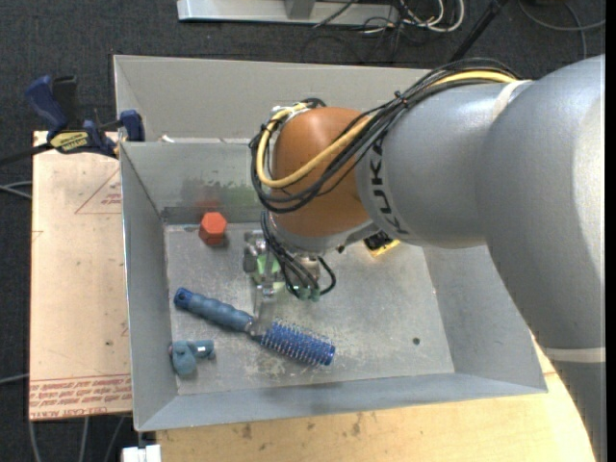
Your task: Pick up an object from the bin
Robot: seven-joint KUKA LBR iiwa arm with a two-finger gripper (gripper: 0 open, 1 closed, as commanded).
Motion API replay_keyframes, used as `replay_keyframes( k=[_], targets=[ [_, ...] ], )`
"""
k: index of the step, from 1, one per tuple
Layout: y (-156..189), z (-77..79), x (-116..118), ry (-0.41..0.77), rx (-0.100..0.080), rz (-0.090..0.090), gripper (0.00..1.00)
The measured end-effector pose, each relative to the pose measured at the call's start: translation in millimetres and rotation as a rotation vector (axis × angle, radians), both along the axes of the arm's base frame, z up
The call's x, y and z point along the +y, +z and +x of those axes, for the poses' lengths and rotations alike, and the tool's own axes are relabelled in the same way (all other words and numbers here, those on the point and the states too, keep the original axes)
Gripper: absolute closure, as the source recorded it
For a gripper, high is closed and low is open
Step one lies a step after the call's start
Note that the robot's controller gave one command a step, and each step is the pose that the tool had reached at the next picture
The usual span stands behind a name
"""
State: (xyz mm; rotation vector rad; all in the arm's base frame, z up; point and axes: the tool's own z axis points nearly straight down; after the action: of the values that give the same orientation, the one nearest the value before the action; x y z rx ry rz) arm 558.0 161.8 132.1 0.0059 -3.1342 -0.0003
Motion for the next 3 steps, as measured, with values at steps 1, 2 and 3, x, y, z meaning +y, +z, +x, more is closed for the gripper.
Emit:
replay_keyframes(
  k=[1,2,3],
  targets=[
    [-64.3,-15.5,19.6,-0.215,-0.003,-0.001,0.0],
    [-30.6,-11.9,26.9,-0.254,-0.011,0.002,0.0],
    [-12.3,7.7,37.8,-0.433,-0.01,0.001,0.0]
  ],
)
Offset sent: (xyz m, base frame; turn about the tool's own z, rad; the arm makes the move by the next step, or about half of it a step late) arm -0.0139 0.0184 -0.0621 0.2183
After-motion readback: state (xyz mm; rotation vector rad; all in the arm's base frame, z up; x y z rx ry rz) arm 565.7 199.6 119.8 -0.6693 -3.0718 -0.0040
